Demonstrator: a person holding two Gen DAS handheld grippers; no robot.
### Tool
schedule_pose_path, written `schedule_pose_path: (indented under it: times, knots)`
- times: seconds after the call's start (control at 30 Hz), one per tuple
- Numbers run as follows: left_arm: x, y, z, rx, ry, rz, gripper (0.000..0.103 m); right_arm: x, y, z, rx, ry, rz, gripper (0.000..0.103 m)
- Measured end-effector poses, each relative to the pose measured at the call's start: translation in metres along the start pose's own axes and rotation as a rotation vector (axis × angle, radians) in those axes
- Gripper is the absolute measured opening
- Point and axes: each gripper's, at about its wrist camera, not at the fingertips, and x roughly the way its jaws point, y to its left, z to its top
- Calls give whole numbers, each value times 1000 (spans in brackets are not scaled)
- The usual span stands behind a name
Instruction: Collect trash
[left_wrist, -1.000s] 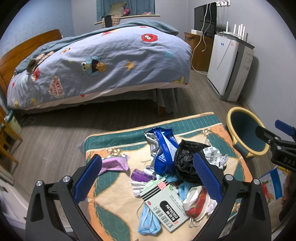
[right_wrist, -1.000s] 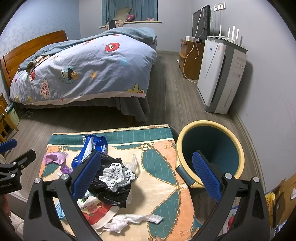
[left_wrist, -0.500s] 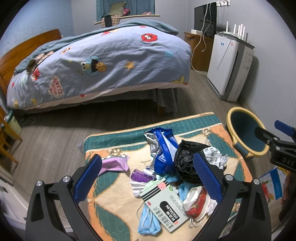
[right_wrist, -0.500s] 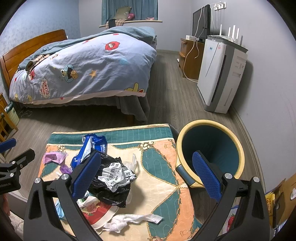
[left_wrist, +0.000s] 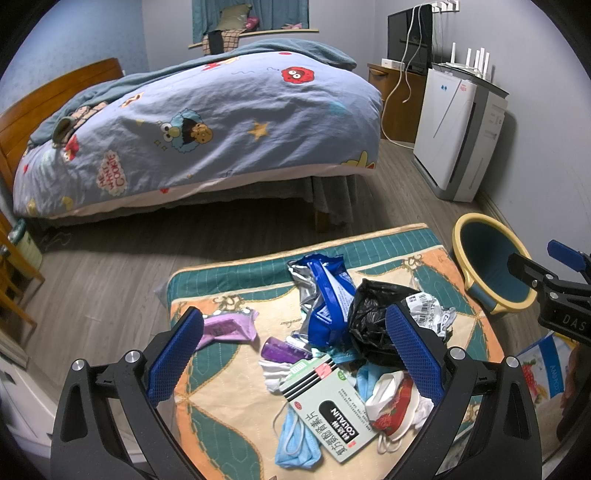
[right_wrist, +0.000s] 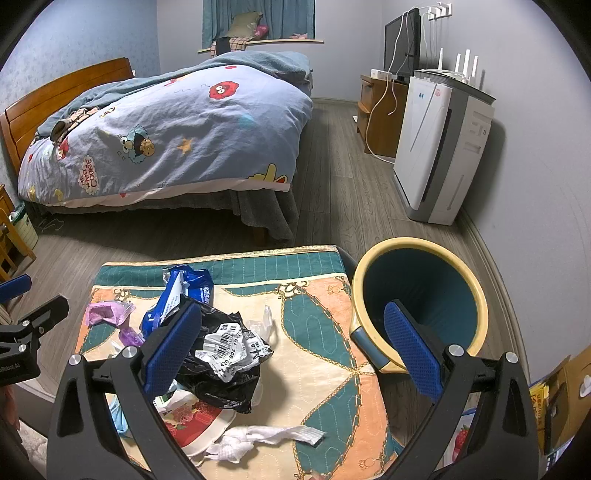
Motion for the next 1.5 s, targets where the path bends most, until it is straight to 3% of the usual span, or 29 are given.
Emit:
schedule_pose_path:
  times: [0.4,0.53,0.63,0.87,1.03,1.07,1.17,1.23,1.43,1.5]
  knots:
    - [3,-2,0,13,-14,11,98,4,-3,-2,14,31,8,97]
    - [13,-5,3,60,-58,35,98,19,-11,-2,66,106,41,97]
    - [28,-1,13,70,-44,74,98,36,-16,0,108,165,81,97]
    - [65,23,24,-49,33,-4,98,86,-8,-5,167,287,171,97]
    - [85,27,21,-37,63,19,98,115,0,-20,226,401,229,95]
    - [87,27,21,-35,69,21,98,121,1,-22,242,424,238,92]
    - [90,26,22,-24,68,13,98,131,1,-27,266,467,265,68]
    - [93,23,23,-11,69,3,98,136,2,-30,283,495,300,39]
    - [106,15,23,15,109,-28,96,127,-8,-20,323,470,326,5]
    - [110,12,22,19,121,-51,95,120,-14,-12,318,445,318,1]
